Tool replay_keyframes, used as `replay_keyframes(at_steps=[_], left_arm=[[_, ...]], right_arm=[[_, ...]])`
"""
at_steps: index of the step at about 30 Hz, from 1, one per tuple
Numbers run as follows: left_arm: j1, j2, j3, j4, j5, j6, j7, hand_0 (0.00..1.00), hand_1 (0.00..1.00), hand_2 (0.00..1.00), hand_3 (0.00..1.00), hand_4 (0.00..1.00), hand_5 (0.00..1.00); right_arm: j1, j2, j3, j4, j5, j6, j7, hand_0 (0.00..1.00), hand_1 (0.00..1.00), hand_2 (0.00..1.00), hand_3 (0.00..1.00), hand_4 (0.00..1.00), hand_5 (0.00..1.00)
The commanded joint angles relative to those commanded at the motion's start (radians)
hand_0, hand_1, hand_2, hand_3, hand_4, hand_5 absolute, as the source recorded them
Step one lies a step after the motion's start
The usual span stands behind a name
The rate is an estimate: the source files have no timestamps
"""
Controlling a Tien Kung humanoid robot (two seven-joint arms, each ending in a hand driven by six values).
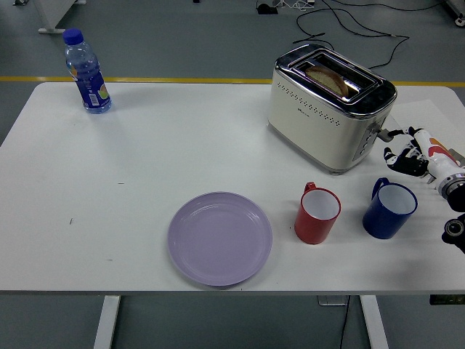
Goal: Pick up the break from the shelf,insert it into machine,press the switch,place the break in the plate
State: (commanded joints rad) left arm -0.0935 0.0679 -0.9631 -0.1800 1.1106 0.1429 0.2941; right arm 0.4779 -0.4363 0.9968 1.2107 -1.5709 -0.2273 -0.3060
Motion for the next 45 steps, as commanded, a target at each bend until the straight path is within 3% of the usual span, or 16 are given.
replay_keyframes(at_steps=[18, 37, 38, 43, 44, 45], left_arm=[[-0.001, 0.0, 0.002, 0.0, -0.001, 0.0, 0.001, 0.651, 0.569, 0.601, 0.601, 0.307, 0.969], [0.009, -0.002, -0.007, 0.0, 0.014, -0.003, 0.003, 0.65, 0.569, 0.601, 0.603, 0.308, 0.971], [0.009, -0.002, -0.007, 0.0, 0.016, -0.003, 0.004, 0.65, 0.569, 0.601, 0.603, 0.308, 0.972], [0.009, -0.001, -0.006, 0.0, 0.016, -0.004, 0.002, 0.65, 0.569, 0.601, 0.603, 0.308, 0.972], [0.008, -0.001, -0.005, 0.0, 0.014, -0.003, 0.002, 0.65, 0.569, 0.601, 0.603, 0.308, 0.972], [0.008, -0.001, -0.004, 0.0, 0.012, -0.003, 0.002, 0.65, 0.569, 0.601, 0.603, 0.308, 0.972]], right_arm=[[0.011, 0.006, 0.009, -0.05, 0.001, -0.001, -0.006, 0.088, 0.149, 0.274, 0.743, 0.577, 0.319], [-0.021, -0.019, 0.175, -0.038, -0.052, -0.027, -0.012, 0.109, 0.164, 0.294, 0.751, 0.575, 0.318], [-0.02, -0.021, 0.18, -0.031, -0.051, -0.023, -0.006, 0.529, 0.562, 0.69, 0.948, 0.759, 0.525], [-0.013, -0.027, 0.194, 0.001, -0.02, -0.022, 0.028, 0.529, 0.562, 0.69, 0.948, 0.759, 0.525], [-0.01, -0.029, 0.195, 0.011, -0.006, -0.029, 0.04, 0.798, 0.762, 0.92, 0.991, 0.785, 0.529], [-0.007, -0.03, 0.196, 0.02, 0.005, -0.035, 0.048, 0.798, 0.762, 0.92, 0.991, 0.785, 0.529]])
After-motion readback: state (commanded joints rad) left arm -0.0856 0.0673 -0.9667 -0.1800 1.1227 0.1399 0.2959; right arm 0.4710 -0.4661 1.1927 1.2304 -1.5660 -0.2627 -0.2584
